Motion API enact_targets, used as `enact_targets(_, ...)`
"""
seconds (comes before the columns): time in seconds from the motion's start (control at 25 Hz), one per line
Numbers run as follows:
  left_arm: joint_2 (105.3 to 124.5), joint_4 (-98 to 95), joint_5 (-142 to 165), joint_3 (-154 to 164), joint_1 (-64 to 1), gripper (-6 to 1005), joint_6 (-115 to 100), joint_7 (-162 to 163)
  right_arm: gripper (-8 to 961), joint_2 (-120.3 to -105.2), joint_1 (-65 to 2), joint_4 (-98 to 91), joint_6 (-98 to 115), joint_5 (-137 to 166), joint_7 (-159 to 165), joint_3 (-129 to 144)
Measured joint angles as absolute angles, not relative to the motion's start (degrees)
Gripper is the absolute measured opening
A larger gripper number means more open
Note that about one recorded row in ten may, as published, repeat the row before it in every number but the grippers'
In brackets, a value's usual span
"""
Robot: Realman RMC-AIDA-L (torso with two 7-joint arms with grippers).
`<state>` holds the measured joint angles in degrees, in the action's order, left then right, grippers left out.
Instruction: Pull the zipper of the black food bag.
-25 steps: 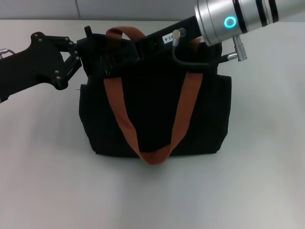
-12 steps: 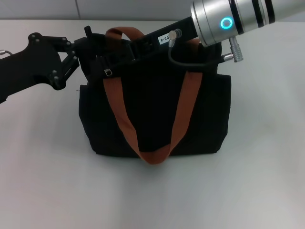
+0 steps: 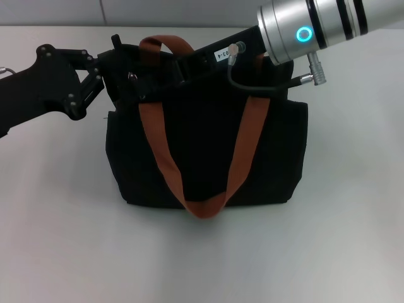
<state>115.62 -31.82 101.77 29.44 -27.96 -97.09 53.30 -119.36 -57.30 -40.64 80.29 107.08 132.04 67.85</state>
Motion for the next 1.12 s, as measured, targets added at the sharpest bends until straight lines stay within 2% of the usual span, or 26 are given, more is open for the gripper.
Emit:
enact_targets(0.24,115.65,-31.8,101.8,29.4,-27.9,42,-97.2,53.3,78,-119.35,-57.4,-40.6,80.1,107.6,132.0,67.8)
enact_targets(0.44,115.66,-31.7,101.8,29.4,-27.9,43,-97.3,53.3,44,-119.35,-57.7,-40.5,80.0,107.6,132.0,67.9)
enact_targets(0.88,115.66,-31.8,101.8,29.4,-27.9,44,-97.5,53.3,48,-119.37,-58.6,-39.4,78.0,107.7,132.5,69.1)
enact_targets(1.12,115.71,-31.7,101.8,29.4,-27.9,45,-97.6,53.1,19,-119.48,-58.8,-39.7,77.6,107.5,132.5,70.2)
